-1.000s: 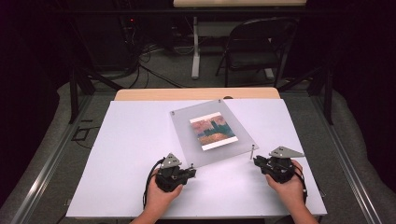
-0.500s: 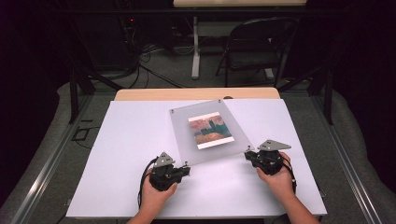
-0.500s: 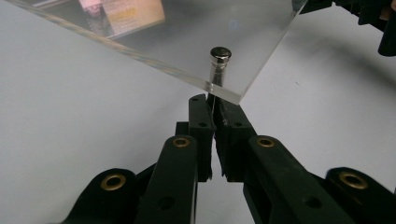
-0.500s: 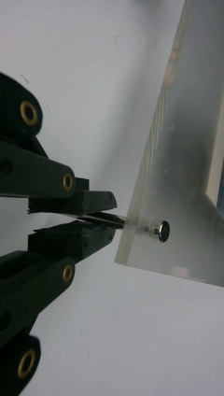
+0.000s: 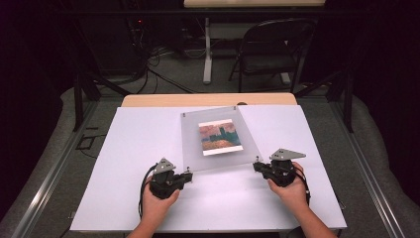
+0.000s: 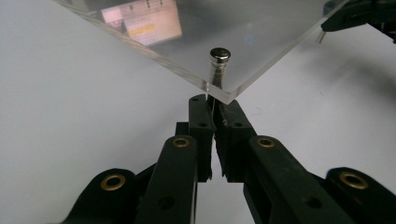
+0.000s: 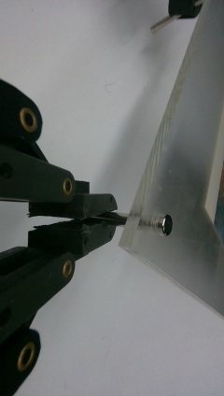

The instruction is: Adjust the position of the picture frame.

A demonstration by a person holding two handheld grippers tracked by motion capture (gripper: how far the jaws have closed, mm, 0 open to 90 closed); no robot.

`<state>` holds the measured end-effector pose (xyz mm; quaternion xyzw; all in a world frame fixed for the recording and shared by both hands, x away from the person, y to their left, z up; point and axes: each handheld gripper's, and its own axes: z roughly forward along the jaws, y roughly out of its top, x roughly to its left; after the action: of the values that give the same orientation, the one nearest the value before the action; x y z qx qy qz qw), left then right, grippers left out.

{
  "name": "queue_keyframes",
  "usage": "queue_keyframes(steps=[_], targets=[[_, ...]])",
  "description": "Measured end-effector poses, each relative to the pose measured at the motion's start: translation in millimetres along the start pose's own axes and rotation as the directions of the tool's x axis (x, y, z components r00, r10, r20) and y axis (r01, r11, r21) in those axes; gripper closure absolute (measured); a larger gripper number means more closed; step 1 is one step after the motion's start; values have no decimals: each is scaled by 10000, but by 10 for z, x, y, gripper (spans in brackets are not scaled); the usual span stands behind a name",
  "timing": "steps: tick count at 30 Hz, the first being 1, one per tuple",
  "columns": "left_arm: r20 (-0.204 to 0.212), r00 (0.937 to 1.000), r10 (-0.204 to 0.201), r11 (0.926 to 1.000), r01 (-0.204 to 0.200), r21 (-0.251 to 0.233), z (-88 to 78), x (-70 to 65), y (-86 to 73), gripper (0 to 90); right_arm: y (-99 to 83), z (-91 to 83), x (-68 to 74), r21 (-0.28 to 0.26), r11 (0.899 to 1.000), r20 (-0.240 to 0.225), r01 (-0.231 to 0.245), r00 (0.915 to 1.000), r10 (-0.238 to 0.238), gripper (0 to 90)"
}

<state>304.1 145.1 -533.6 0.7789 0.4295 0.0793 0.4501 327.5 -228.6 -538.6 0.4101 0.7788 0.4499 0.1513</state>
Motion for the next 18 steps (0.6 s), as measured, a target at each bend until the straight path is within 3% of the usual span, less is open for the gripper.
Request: queue_keyframes(steps=[13, 18], targets=[[-514, 9980, -376, 9986, 357, -378, -75, 231, 127, 854, 144, 56, 140, -13, 10000, -501, -91, 9987, 90, 856], [-656, 9974, -290, 9992, 272, -290, -48, 302, 174, 855, 177, 118, 157, -25, 9998, -475, -220, 9986, 218, 856]])
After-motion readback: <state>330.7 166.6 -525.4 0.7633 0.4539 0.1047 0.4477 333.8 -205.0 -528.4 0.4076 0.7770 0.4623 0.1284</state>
